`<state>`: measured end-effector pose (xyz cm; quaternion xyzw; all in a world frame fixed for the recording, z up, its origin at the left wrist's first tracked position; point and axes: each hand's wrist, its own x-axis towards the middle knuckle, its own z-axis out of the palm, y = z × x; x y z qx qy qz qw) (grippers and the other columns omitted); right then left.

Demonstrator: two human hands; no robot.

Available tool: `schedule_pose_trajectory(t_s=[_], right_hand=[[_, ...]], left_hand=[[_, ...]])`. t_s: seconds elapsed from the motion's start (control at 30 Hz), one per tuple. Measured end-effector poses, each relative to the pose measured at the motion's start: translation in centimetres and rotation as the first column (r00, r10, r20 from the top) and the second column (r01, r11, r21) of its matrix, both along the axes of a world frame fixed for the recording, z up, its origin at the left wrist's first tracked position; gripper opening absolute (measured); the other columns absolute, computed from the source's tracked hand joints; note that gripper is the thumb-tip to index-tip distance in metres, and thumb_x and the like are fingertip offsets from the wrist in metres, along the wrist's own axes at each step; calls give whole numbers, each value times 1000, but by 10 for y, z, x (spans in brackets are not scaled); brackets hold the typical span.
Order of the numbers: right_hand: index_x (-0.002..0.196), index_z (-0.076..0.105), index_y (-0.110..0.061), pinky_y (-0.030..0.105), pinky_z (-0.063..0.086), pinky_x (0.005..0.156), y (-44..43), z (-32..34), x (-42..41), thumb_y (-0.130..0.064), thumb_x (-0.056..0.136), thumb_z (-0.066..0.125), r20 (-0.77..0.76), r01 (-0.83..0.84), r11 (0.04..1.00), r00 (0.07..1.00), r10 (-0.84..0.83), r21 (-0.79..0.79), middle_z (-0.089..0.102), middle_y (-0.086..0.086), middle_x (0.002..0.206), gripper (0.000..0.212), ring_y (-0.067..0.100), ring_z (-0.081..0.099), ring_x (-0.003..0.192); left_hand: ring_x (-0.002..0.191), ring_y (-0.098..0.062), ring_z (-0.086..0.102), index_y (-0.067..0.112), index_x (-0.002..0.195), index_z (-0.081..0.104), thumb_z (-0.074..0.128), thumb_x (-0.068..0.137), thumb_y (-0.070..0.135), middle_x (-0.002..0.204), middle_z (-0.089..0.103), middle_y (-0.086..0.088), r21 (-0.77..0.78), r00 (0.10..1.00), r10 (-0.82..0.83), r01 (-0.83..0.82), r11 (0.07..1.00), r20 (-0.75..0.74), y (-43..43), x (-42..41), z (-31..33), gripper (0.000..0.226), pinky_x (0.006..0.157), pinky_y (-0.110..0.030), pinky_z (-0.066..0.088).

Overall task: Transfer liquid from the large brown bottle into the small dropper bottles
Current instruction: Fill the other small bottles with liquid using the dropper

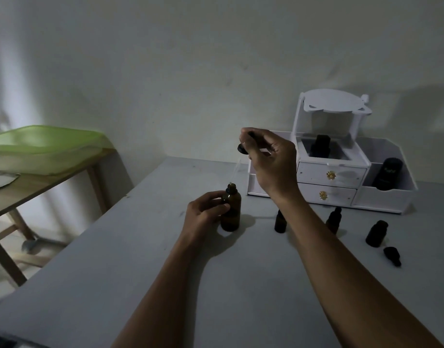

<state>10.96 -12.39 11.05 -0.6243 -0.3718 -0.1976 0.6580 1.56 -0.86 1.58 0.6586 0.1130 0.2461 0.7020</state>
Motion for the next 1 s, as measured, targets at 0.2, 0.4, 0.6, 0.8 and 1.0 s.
schedule_pose_trajectory(t_s=[0.2, 0.4, 0.6, 0.8, 1.0], right_hand=[[104, 74, -6, 13, 53, 70, 1, 0, 2, -20, 94, 67, 12, 2, 1000, 1000, -2, 0, 75, 2, 90, 19, 1, 70, 78], [104, 74, -10, 10, 51, 70, -2, -1, 4, -20, 94, 66, 4, 41, 999, 999, -41, -11, 74, -3, 88, 16, -3, 69, 79], [105, 75, -10, 20, 58, 72, 5, -11, 4, -22, 93, 69, -9, 13, 998, 1000, -13, -61, 75, -1, 87, 18, 7, 72, 79], [95, 77, -14, 29, 61, 78, 14, -41, 7, -21, 89, 72, -19, -11, 971, 1000, 6, -238, 77, -3, 86, 11, 7, 72, 78], [91, 78, -11, 16, 55, 74, 14, -61, 6, -22, 86, 75, 4, 26, 961, 1000, -26, -275, 77, 0, 85, 13, 6, 71, 77]], left_hand=[[77, -10, 73, 20, 98, 73, 66, 81, -3, 83, 78, 4, -7, 1000, 3, -3, 1000, 4, 0, 0, 0, 30, 73, -29, 59], [80, -13, 73, 22, 96, 74, 67, 81, -2, 85, 78, 3, -3, 1000, 20, -20, 1000, -16, -1, 0, 1, 30, 85, -44, 56], [78, -14, 73, 20, 96, 74, 60, 86, -11, 83, 78, 2, -9, 999, 35, -35, 999, -30, -2, 0, 2, 35, 78, -37, 57], [69, -10, 72, 19, 92, 73, 58, 87, -12, 77, 76, 2, -23, 999, 37, -37, 999, -17, -8, -5, 8, 35, 64, -24, 57], [79, -22, 71, 15, 98, 72, 59, 88, -10, 86, 75, -9, -30, 999, 42, -43, 999, -9, -10, -7, 9, 30, 64, -25, 59]])
